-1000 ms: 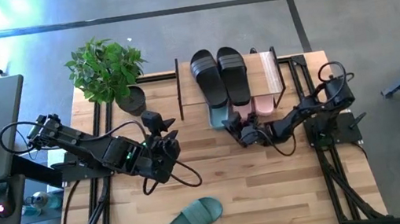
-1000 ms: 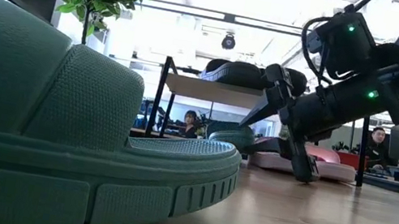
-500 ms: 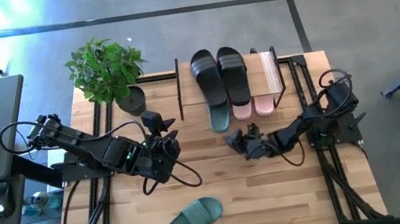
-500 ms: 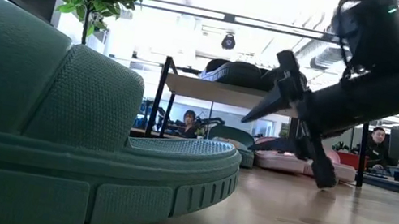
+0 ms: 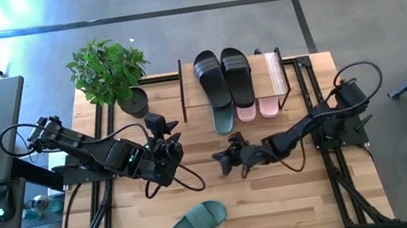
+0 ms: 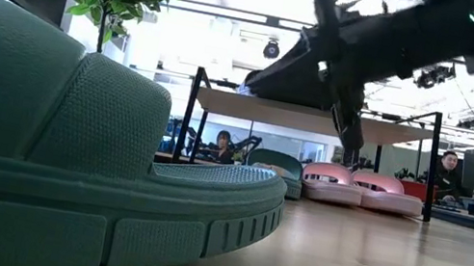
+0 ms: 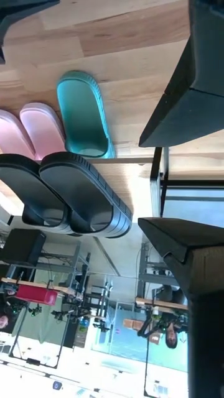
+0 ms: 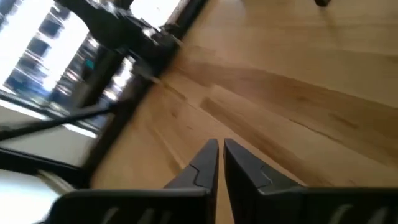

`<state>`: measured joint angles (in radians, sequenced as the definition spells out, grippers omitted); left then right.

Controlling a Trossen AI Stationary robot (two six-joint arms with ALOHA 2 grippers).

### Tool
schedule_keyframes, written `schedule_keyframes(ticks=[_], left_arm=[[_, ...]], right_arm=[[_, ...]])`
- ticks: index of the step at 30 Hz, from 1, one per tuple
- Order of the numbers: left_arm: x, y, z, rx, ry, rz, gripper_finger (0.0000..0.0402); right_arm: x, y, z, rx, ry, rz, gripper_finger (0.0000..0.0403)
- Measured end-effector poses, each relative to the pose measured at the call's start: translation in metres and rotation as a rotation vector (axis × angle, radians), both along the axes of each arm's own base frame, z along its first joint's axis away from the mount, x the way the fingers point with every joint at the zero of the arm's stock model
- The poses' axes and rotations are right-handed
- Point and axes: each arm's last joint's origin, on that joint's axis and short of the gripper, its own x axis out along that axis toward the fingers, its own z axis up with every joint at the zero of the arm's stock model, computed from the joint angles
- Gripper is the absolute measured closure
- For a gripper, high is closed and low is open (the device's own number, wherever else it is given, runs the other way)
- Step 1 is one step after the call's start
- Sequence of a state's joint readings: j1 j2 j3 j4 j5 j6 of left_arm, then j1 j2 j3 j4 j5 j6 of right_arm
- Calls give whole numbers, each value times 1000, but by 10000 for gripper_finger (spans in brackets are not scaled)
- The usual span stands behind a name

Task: Pick and place slides into the shelf
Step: Put the top green slipper under the shelf

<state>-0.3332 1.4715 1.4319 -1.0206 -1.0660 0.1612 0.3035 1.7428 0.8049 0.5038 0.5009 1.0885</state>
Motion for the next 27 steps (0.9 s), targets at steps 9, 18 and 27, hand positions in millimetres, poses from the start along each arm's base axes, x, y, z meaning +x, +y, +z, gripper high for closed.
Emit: schedule_keyframes(ticks=[9, 18, 27], left_arm=[[0, 0, 0, 2, 4, -1, 222], [0, 0, 0, 14, 23, -12, 222], [0, -1, -1, -13, 33, -29, 222]], right_arm=[[26, 5, 62, -320, 446, 81, 401], [12, 0, 94, -281, 710, 60, 402], [2, 7, 24, -8, 456, -208, 403]])
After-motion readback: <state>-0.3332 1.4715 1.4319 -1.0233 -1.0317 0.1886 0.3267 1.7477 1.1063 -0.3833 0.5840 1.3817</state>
